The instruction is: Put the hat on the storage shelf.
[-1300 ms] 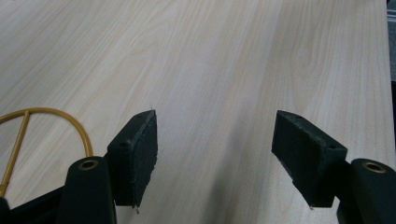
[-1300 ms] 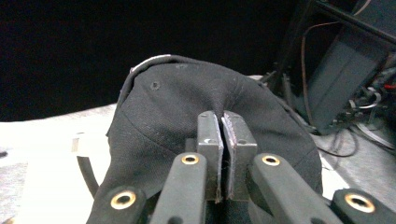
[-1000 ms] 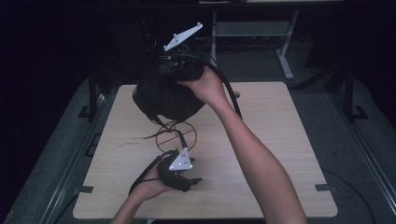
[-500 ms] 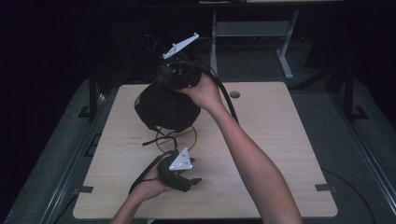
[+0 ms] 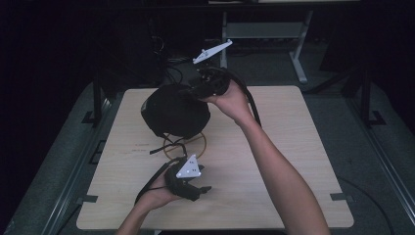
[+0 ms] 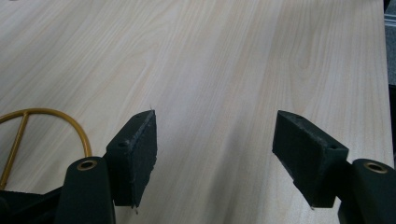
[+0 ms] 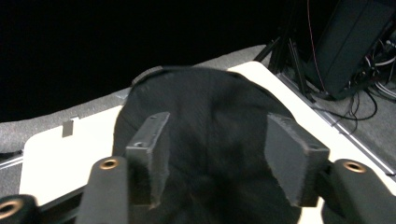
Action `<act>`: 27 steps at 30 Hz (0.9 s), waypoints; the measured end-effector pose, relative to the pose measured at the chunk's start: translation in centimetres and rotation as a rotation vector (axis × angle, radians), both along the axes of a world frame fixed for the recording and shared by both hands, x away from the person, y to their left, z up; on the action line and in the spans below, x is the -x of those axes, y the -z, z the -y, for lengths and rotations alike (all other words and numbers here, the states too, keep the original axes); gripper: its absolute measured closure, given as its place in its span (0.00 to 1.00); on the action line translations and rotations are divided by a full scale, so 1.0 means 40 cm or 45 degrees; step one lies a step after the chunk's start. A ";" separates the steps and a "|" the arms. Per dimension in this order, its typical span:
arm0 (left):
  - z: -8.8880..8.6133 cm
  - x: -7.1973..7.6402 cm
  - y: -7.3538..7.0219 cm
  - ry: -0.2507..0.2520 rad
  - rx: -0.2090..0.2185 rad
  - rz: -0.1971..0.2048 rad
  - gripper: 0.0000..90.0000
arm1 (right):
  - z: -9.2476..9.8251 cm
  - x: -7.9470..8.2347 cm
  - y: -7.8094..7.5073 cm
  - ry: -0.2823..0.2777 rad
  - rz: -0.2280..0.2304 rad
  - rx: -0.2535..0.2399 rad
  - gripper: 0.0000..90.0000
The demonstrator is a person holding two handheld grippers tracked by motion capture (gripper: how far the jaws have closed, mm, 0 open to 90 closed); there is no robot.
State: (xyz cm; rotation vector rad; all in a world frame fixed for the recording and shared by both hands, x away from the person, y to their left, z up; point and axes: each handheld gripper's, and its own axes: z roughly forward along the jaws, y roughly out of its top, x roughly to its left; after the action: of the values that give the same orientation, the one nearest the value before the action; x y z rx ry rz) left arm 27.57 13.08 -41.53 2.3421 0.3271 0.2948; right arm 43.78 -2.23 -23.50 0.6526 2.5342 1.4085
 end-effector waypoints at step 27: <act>-0.006 -0.002 0.007 -0.021 0.052 -0.042 0.32 | 0.131 0.012 0.023 0.052 -0.082 -0.036 0.30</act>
State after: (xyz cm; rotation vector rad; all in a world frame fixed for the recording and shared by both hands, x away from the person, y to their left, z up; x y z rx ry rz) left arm 27.64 13.30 -41.80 2.3068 0.3653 0.2558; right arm 43.29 -7.48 -24.42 0.7620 2.5383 1.4348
